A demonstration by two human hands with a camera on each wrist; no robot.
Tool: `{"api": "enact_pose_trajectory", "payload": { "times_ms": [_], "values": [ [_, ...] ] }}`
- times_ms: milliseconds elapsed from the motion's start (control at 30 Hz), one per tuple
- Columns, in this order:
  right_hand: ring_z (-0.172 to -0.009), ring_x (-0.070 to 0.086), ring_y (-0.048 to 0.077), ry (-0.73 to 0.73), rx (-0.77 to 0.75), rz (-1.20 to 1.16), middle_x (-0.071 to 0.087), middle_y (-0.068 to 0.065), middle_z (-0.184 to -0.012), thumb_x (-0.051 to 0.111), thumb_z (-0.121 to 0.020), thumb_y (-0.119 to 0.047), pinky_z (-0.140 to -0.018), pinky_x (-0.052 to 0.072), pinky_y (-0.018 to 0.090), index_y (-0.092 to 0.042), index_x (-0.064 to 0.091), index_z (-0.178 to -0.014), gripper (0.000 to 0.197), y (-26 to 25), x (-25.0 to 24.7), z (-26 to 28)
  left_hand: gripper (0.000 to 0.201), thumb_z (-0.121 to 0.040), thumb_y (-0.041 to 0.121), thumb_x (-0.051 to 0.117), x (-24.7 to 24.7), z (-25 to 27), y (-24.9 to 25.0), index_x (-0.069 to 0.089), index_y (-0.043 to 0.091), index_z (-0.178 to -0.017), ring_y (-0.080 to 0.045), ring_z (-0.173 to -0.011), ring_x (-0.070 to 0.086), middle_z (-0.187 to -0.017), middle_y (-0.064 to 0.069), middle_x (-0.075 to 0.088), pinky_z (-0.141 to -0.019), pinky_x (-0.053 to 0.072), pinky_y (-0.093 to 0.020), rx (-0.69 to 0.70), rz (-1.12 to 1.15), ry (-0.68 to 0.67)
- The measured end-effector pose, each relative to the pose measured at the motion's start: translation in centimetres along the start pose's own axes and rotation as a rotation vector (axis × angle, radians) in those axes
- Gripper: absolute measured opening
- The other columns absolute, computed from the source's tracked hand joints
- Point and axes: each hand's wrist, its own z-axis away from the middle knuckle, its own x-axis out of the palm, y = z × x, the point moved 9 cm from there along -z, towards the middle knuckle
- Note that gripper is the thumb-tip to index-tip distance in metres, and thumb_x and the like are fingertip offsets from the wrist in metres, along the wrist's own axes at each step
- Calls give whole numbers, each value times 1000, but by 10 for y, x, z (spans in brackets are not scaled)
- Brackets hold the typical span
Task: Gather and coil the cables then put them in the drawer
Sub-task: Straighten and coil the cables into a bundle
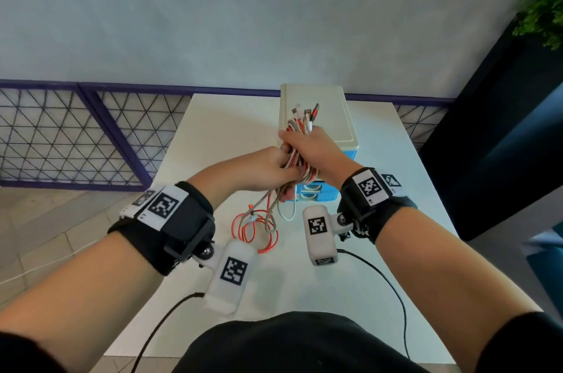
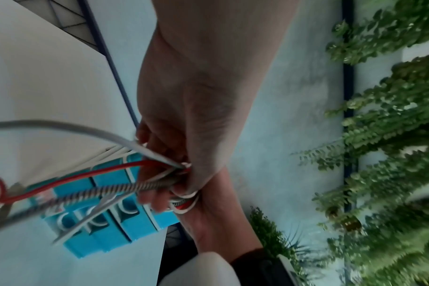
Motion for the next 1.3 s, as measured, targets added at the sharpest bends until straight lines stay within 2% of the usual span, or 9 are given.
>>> {"api": "enact_pose_trajectory", "payload": {
  "times_ms": [167, 367, 533, 667, 767, 867, 967, 1067, 1300],
  "values": [
    [-57, 62, 16, 29, -20, -59, 66, 6, -70, 59, -89, -19, -76, 56, 35, -10, 63, -72, 20, 0, 5, 2, 29, -97, 24, 44, 0, 3, -7, 66, 5, -94, -17, -93, 68, -97, -4, 75, -94, 48, -32, -62, -125, -124],
    [-52, 63, 8, 100, -39, -50, 64, 3, -64, 56, -89, -14, -58, 54, 22, -10, 59, -70, 19, -3, -1, 2, 20, -89, 17, 48, -1, 8, -8, 61, 7, -76, -15, -73, 70, -75, -3, 76, -79, 52, -37, -60, -78, -53],
    [-64, 68, 16, 145, -50, -291, 62, 7, -69, 55, -92, -12, -61, 59, 31, -5, 57, -83, 12, -7, -9, -2, 33, -97, 25, 46, -1, 10, -7, 57, 13, -69, -10, -47, 55, -51, 1, 65, -58, 45, -22, 44, 227, 56],
    [-70, 71, 20, 187, -33, -478, 63, 6, -71, 54, -94, -12, -70, 60, 39, -7, 55, -85, 11, -4, -9, -3, 37, -98, 31, 42, -3, 13, -6, 58, 9, -72, -12, -57, 65, -58, -1, 70, -57, 47, -13, 68, 443, 80],
    [-66, 70, 19, 243, -17, -576, 62, 6, -71, 54, -96, -13, -68, 58, 40, -9, 52, -83, 13, 0, -14, -6, 44, -98, 37, 39, 8, 15, -8, 63, 11, -73, -14, -73, 71, -66, 4, 73, -71, 54, -22, 46, 344, 4],
    [-52, 62, 16, 242, 27, -747, 57, 4, -62, 53, -96, -16, -55, 53, 34, -11, 50, -74, 23, 1, -20, -9, 43, -100, 36, 34, 18, 21, -10, 56, 10, -73, 0, -53, 59, -57, 6, 64, -56, 45, -12, 32, 312, 16],
    [-38, 51, 11, 211, 57, -840, 48, -3, -46, 54, -96, -17, -45, 46, 26, -13, 46, -67, 31, 1, -22, -8, 41, -100, 35, 31, 22, 23, -6, 47, 14, -69, -8, -56, 56, -62, -7, 48, -58, 44, -10, 100, 399, 22],
    [-33, 43, 7, 169, 84, -937, 41, -6, -43, 56, -96, -16, -40, 42, 21, -15, 45, -68, 30, 2, -18, -7, 39, -100, 34, 32, 19, 22, -6, 46, 15, -69, -5, -47, 43, -55, 0, 39, -47, 34, -6, 122, 440, 30],
    [-34, 41, 4, 93, 103, -1017, 39, -8, -43, 55, -96, -15, -40, 41, 19, -17, 44, -70, 29, -2, -18, -9, 63, -84, 66, 19, 24, 17, -5, 49, 14, -65, -10, -43, 22, -54, 0, 27, -49, 31, -14, 98, 763, -84]
  ]
}}
